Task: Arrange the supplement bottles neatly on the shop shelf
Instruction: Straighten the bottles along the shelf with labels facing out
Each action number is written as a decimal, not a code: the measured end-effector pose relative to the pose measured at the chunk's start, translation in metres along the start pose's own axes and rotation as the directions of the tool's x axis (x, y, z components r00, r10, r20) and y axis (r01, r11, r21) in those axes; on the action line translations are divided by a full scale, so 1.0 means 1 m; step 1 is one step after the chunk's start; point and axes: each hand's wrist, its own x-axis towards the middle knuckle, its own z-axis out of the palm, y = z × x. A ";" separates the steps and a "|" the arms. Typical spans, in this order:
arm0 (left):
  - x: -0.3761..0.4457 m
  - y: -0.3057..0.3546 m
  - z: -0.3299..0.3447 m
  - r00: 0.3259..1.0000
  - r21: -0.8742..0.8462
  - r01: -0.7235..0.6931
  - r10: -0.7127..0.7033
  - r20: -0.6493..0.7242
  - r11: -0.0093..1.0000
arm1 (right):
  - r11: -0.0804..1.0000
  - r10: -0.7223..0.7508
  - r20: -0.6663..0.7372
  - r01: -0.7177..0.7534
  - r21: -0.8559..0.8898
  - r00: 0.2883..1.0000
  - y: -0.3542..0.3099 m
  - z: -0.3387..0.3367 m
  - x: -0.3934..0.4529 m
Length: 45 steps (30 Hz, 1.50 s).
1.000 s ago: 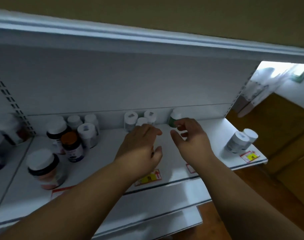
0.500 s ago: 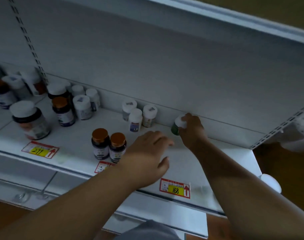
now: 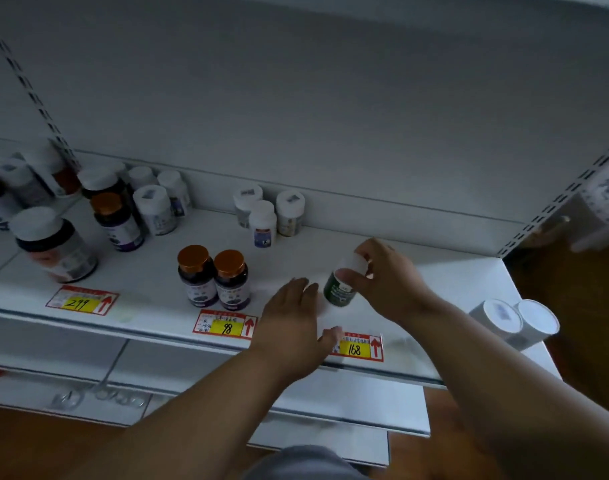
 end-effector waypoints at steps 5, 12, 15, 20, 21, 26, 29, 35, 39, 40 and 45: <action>-0.003 -0.009 0.014 0.996 0.138 -0.068 0.059 0.071 0.988 | 0.999 0.037 0.076 -0.037 0.003 0.996 -0.016 0.007 -0.024; -0.001 -0.012 0.019 0.991 0.153 -0.111 0.098 0.095 0.982 | 0.993 0.030 0.022 -0.032 0.113 0.999 -0.024 0.020 -0.036; 0.000 -0.012 0.017 0.991 0.131 -0.097 0.084 0.100 0.987 | 0.991 0.037 0.046 -0.042 0.123 0.998 -0.027 0.020 -0.035; -0.001 -0.006 0.006 0.996 0.143 -0.087 0.082 0.039 0.986 | 0.990 0.034 0.091 -0.046 0.133 0.995 -0.023 0.020 -0.034; -0.001 -0.004 0.001 0.996 0.117 -0.088 0.090 -0.010 0.989 | 0.989 0.024 0.100 -0.038 0.142 0.995 -0.024 0.019 -0.031; -0.003 0.004 -0.031 0.966 -0.146 -0.063 0.024 -0.256 0.987 | 0.984 -0.142 -0.027 0.144 0.108 0.990 -0.038 0.003 0.012; -0.004 0.004 -0.047 0.946 -0.166 -0.037 -0.019 -0.325 0.985 | 0.958 -0.279 0.008 0.277 0.078 0.960 -0.063 0.005 0.061; -0.013 -0.006 -0.067 0.935 -0.238 0.045 -0.125 -0.332 0.970 | 0.864 -0.415 0.286 0.473 -0.174 0.864 -0.094 0.039 0.119; -0.019 -0.008 -0.070 0.918 -0.289 0.107 -0.206 -0.338 0.951 | 0.835 -0.419 0.254 0.480 -0.270 0.872 -0.098 0.049 0.126; -0.021 -0.008 -0.071 0.914 -0.296 0.122 -0.223 -0.339 0.947 | 0.835 -0.424 0.218 0.472 -0.282 0.879 -0.100 0.051 0.125; -0.028 -0.010 -0.079 0.921 -0.288 0.082 -0.183 -0.343 0.954 | 0.866 -0.411 0.093 0.420 -0.271 0.907 -0.102 0.056 0.116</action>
